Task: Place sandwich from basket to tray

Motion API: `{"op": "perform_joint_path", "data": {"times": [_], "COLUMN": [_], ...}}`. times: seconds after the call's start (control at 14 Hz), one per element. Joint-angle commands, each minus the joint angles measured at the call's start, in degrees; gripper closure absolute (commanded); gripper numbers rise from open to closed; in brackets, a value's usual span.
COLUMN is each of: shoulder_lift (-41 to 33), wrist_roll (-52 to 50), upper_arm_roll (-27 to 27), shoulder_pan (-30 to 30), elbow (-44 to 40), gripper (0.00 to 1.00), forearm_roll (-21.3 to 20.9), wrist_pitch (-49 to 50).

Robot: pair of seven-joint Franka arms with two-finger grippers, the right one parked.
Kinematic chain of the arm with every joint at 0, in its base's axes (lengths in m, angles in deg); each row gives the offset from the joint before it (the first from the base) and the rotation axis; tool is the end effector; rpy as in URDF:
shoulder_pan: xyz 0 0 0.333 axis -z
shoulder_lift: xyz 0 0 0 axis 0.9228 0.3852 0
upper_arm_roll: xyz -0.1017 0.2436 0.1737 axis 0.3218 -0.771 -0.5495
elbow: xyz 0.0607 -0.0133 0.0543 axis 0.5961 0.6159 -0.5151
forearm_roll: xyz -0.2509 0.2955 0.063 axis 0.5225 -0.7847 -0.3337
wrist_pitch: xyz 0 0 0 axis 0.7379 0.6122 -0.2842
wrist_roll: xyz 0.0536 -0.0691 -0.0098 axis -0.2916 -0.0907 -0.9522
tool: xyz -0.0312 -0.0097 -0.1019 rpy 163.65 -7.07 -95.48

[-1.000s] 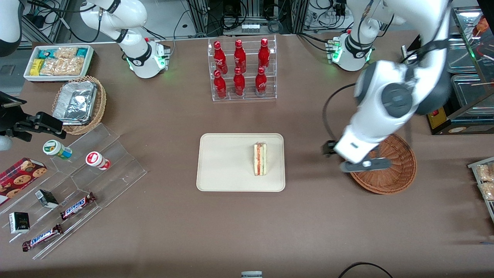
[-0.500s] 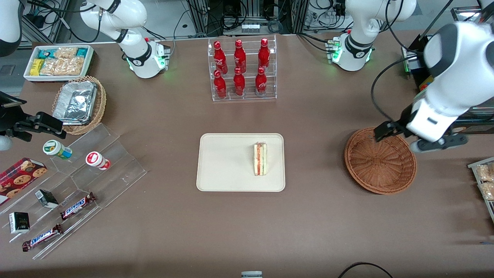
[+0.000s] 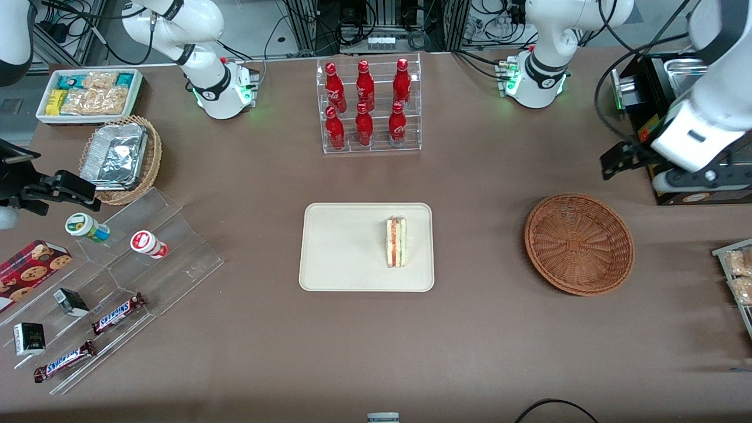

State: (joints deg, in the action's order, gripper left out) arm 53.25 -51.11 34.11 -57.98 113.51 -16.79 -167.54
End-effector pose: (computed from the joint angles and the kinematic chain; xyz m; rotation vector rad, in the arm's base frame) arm 0.5339 -0.0473 0.6049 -3.1209 -0.0117 0.0493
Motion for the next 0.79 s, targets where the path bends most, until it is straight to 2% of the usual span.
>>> {"op": "perform_joint_path", "data": {"times": [0.0, 0.71], "shoulder_lift": [-0.1, 0.2], "wrist_roll": [0.9, -2.6], "upper_arm_roll": [0.9, 1.2], "shoulder_pan": [-2.2, -3.2], "elbow": [-2.9, -5.0], "gripper": [0.0, 0.0], "forearm_roll": [-0.6, 0.3], "wrist_pitch": [2.9, 3.9]}}
